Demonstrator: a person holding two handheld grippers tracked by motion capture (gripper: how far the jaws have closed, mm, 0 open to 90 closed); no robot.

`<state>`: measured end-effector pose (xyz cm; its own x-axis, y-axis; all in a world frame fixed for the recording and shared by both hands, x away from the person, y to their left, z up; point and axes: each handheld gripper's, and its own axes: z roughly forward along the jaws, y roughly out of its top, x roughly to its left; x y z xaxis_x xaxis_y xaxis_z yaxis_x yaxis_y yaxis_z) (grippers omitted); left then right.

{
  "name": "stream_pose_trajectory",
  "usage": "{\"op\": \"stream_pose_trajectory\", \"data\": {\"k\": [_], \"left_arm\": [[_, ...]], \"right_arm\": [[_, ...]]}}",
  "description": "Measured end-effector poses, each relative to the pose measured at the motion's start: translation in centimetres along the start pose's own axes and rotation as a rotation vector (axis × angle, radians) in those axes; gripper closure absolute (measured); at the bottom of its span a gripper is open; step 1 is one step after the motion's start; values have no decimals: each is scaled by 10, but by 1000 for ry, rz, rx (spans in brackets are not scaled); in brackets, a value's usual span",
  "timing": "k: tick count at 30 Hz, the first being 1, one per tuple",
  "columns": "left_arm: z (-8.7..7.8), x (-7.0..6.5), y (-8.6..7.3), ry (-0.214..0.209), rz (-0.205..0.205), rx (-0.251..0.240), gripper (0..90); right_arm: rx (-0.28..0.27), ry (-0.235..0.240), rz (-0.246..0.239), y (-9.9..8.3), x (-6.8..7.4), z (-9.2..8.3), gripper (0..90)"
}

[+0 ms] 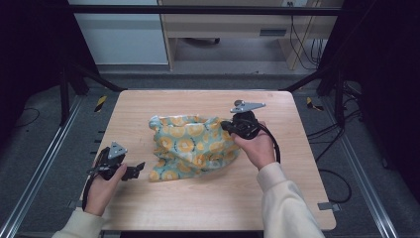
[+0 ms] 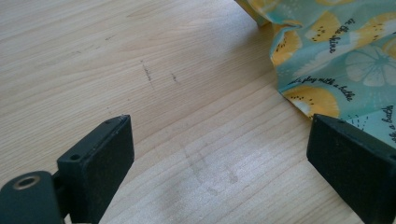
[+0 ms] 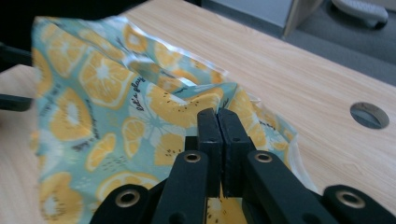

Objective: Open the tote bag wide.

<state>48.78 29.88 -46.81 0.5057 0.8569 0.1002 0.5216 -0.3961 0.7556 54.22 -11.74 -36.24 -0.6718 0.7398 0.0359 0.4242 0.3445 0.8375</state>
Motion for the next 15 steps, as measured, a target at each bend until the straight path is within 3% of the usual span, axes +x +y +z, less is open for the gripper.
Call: {"op": "stream_pose_trajectory", "data": {"k": [4,8,15], "left_arm": [[1,0,0,0,-5,1,71],[0,0,-1,4,-4,2,71],[0,1,-1,6,-8,5,71]], "right_arm": [[-51,41,-30,-3,17,-16,900],[-106,113,-61,-12,35,-34,900],[-110,163,-82,-45,60,-53,900]]}}
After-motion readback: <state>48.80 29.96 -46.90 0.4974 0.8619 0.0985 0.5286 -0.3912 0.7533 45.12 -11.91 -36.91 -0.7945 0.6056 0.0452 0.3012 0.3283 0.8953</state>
